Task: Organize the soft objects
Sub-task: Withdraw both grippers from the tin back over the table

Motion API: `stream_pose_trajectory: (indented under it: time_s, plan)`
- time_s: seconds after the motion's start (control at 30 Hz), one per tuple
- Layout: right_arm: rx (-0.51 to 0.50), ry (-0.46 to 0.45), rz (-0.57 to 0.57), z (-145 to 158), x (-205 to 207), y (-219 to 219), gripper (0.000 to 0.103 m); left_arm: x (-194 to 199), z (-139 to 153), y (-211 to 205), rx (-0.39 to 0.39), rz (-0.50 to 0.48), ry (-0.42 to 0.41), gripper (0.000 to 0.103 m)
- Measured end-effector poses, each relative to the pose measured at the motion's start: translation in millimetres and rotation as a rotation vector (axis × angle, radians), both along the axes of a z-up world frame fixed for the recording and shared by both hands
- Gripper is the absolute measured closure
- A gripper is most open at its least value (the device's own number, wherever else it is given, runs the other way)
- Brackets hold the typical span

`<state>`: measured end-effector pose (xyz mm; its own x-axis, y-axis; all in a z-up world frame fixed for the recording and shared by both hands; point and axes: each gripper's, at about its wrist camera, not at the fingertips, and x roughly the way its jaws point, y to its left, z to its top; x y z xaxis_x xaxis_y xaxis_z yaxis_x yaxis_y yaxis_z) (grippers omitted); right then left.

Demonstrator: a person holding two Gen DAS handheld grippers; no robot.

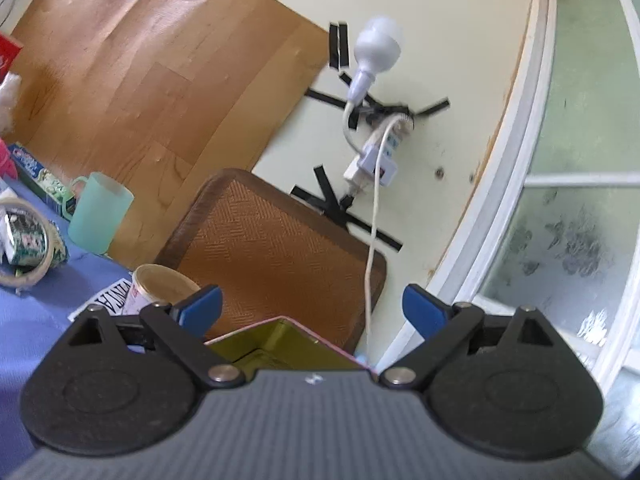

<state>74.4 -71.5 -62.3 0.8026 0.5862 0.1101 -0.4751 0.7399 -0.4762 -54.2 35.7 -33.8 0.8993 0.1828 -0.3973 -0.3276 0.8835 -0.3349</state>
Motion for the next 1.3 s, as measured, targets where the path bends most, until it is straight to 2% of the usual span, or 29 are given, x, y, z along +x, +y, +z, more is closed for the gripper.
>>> stream_pose_trajectory:
  time_s: [0.07, 0.17, 0.2, 0.27, 0.33, 0.5, 0.63, 0.73, 0.83, 0.93, 1.03, 1.1, 1.17, 1.23, 1.3]
  plan:
    - [-0.049, -0.023, -0.001, -4.6, -0.9, 9.4, 0.005, -4.7, -3.4, 8.4, -0.025, 0.011, -0.006, 0.004]
    - [-0.129, -0.122, -0.014, -17.1, -14.0, 24.0, 0.005, -7.9, -6.4, 15.5, -0.053, 0.021, -0.01, 0.004]
    - [-0.119, -0.121, -0.02, -15.6, -14.5, 23.6, 0.006, -8.7, -6.5, 15.4, -0.057, 0.022, -0.009, 0.004]
    - [-0.071, -0.059, -0.009, -7.9, -11.9, 15.5, 0.012, -11.6, -6.8, 16.1, -0.059, 0.021, -0.017, 0.004]
    - [-0.037, -0.017, 0.019, -5.0, -11.3, 5.6, 0.013, -15.8, -7.0, 15.8, -0.056, 0.02, -0.021, 0.004]
    - [-0.06, -0.11, 0.089, -13.6, -22.5, 3.4, 0.013, -22.5, -9.9, 18.2, -0.065, 0.037, -0.02, 0.004]
    - [-0.05, -0.058, 0.114, -3.9, -9.0, 11.6, 0.013, -28.7, -14.7, 24.9, -0.088, 0.051, -0.008, 0.004]
    - [-0.075, -0.053, 0.135, -4.8, -11.2, 14.1, 0.009, -40.7, -15.0, 30.4, -0.07, 0.081, -0.007, 0.004]
    - [0.035, -0.033, 0.147, 0.9, -29.7, 9.9, 0.006, -59.5, -16.7, 39.9, -0.023, 0.149, 0.015, 0.004]
    - [0.105, -0.019, 0.257, 9.1, -61.9, 19.1, 0.0, -84.5, -20.6, 57.8, 0.041, 0.256, 0.046, 0.004]
    - [-0.011, 0.167, 0.437, 15.4, -84.4, 61.4, 0.002, -109.5, -24.3, 78.3, 0.087, 0.366, 0.069, 0.004]
    - [-0.088, 0.314, 0.534, 16.0, -92.6, 100.0, 0.012, -123.3, -26.7, 91.3, 0.13, 0.437, 0.075, 0.004]
    - [-0.156, 0.44, 0.586, 16.9, -97.3, 144.9, 0.038, -134.5, -32.2, 103.0, 0.155, 0.509, 0.073, 0.004]
    - [-0.199, 0.55, 0.614, 18.1, -98.5, 190.9, 0.042, -145.6, -37.1, 112.9, 0.087, 0.533, 0.038, 0.006]
    - [-0.227, 0.653, 0.609, 18.3, -98.0, 238.7, 0.046, -151.4, -38.9, 117.6, 0.056, 0.546, -0.011, 0.006]
